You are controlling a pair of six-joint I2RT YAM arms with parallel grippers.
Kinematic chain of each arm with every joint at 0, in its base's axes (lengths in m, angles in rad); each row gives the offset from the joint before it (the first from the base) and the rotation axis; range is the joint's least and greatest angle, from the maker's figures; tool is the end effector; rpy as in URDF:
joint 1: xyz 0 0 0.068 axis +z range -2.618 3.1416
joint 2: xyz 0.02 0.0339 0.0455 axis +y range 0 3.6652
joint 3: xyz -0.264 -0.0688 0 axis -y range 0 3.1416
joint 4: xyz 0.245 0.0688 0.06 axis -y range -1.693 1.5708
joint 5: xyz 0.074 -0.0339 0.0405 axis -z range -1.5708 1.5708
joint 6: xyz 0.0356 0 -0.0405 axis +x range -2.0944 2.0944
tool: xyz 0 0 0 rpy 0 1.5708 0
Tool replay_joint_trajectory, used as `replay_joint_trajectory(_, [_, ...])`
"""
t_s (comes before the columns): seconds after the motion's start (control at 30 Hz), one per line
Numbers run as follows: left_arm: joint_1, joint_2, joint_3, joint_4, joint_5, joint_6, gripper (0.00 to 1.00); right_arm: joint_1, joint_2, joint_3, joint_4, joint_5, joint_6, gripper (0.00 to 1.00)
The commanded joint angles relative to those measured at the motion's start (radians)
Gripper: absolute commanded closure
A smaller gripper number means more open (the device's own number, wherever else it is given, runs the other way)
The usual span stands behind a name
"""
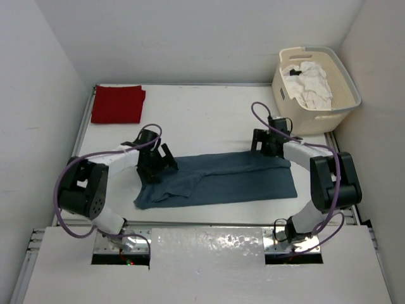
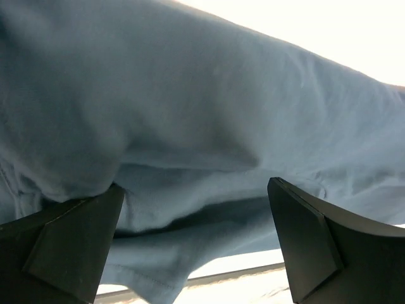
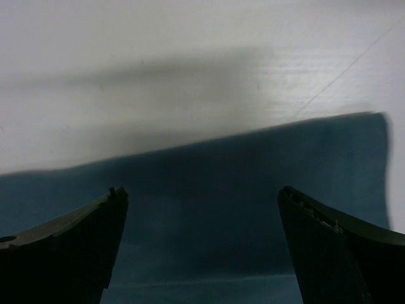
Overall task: Fold and stack the t-shirts
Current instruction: Fold the other side of the tshirt into a rectangle, then rotate the tshirt 90 degrees
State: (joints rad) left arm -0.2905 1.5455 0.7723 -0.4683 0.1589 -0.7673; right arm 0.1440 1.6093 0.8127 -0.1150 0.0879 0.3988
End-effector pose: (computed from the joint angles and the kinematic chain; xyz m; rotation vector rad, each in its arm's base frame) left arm 0.2531 -0.0815 0.1460 -0.6485 2.8312 -0.4431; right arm 0.3086 0.0416 0.1576 0.3523 2.4564 0.1224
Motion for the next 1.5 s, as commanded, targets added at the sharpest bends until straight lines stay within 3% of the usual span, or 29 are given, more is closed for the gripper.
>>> replay_joint_trajectory(0.0, [-0.013,0.195,0.028,0.230,0.034,0.013,0.03,0.002,0.009,-0.047,0.057,-0.065,0.095,0.01])
replay_joint_trajectory(0.07, [-0.012,0.319,0.125,0.174,-0.010,0.039,0.03,0.002,0.011,-0.105,0.072,-0.079,0.114,0.01])
replay_joint_trajectory(0.23, [0.033,0.574,0.603,0.077,-0.154,0.144,0.02,0.043,-0.072,-0.272,0.087,-0.117,0.156,0.01])
replay_joint_trajectory(0.27, [0.045,0.696,0.801,0.044,-0.180,0.166,0.02,0.061,-0.119,-0.296,0.081,-0.119,0.158,0.01])
replay_joint_trajectory(0.33, [0.051,0.836,1.040,-0.018,-0.170,0.228,0.02,0.126,-0.159,-0.329,0.040,-0.143,0.164,0.01])
replay_joint_trajectory(0.37, [0.045,0.975,1.278,-0.042,-0.124,0.258,0.02,0.153,-0.187,-0.331,0.013,-0.154,0.166,0.01])
replay_joint_trajectory(0.47, [0.037,1.210,1.656,-0.018,-0.066,0.306,0.00,0.270,-0.224,-0.323,-0.118,-0.151,0.187,0.01])
replay_joint_trajectory(0.5, [0.039,1.241,1.688,0.023,-0.053,0.295,0.00,0.305,-0.235,-0.333,-0.127,-0.168,0.198,0.01])
replay_joint_trajectory(0.57, [0.045,1.237,1.578,0.265,0.004,0.243,0.00,0.327,-0.246,-0.352,-0.126,-0.235,0.202,0.01])
replay_joint_trajectory(0.63, [0.044,1.242,1.527,0.405,-0.011,0.172,0.00,0.370,-0.242,-0.389,-0.071,-0.348,0.218,0.01])
replay_joint_trajectory(0.77, [0.044,1.369,1.674,0.451,0.066,0.100,0.00,0.518,-0.168,-0.399,0.024,-0.476,0.207,0.01])
replay_joint_trajectory(0.9, [0.048,1.371,1.609,0.612,0.142,0.046,0.00,0.611,-0.043,-0.385,0.219,-0.543,0.230,0.01])
replay_joint_trajectory(1.17, [0.051,1.297,1.631,0.565,0.099,0.137,0.00,0.684,-0.055,-0.301,0.178,-0.426,0.166,0.01])
replay_joint_trajectory(1.47, [0.096,0.948,1.638,0.481,0.105,0.197,0.00,0.686,-0.268,-0.106,-0.055,-0.287,0.038,0.01])
